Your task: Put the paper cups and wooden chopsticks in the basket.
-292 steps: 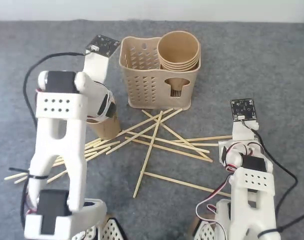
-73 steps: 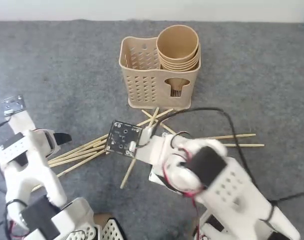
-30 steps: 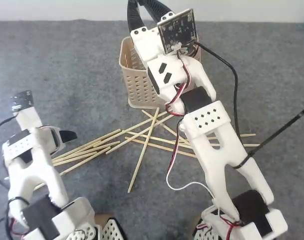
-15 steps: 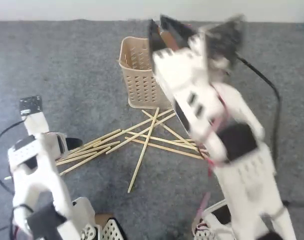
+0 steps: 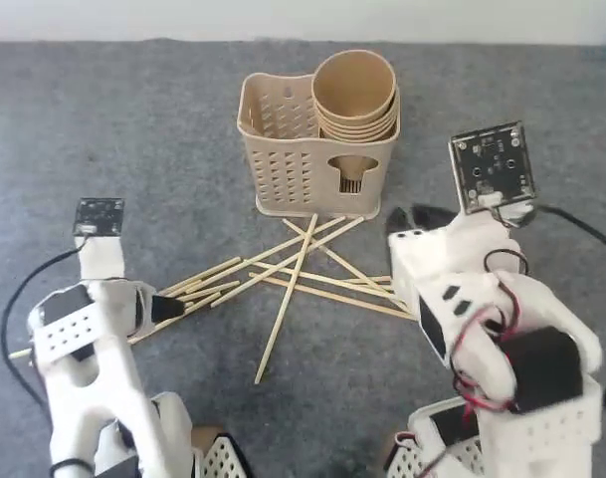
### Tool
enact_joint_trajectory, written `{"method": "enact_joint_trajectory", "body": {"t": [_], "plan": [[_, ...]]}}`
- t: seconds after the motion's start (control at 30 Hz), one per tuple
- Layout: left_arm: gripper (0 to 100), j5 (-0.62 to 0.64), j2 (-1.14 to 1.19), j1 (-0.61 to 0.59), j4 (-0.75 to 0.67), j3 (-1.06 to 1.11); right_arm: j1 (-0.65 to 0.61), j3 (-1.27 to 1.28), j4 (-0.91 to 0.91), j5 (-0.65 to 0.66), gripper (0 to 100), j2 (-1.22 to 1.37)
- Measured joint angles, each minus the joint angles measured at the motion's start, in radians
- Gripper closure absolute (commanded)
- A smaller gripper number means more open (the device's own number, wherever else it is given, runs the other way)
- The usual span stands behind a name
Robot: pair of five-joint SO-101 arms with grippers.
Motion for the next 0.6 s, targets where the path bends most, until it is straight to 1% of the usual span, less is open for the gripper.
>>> {"method": "enact_joint_trajectory", "body": {"t": [0.13, 0.2, 0.27, 0.4, 0.5, 0.6], "plan": [[63, -0.255, 0.023, 0.002, 0.040, -0.061, 0.068, 0.183, 0.000, -0.002, 91.9, -0.058], [63, -0.347, 0.048, 0.002, 0.043, -0.095, 0.094, 0.270, -0.014, -0.005, 91.9, -0.114], [63, -0.411, 0.080, 0.002, 0.052, -0.135, 0.107, 0.364, -0.048, -0.005, 91.9, -0.180], [63, -0.509, 0.181, 0.040, 0.103, -0.212, 0.172, 0.537, -0.123, -0.005, 91.9, -0.325], [63, -0.531, 0.299, 0.086, 0.146, -0.282, 0.209, 0.669, -0.163, -0.005, 91.9, -0.411], [63, -0.540, 0.437, 0.130, 0.150, -0.351, 0.236, 0.821, -0.226, -0.005, 91.9, -0.430]]}}
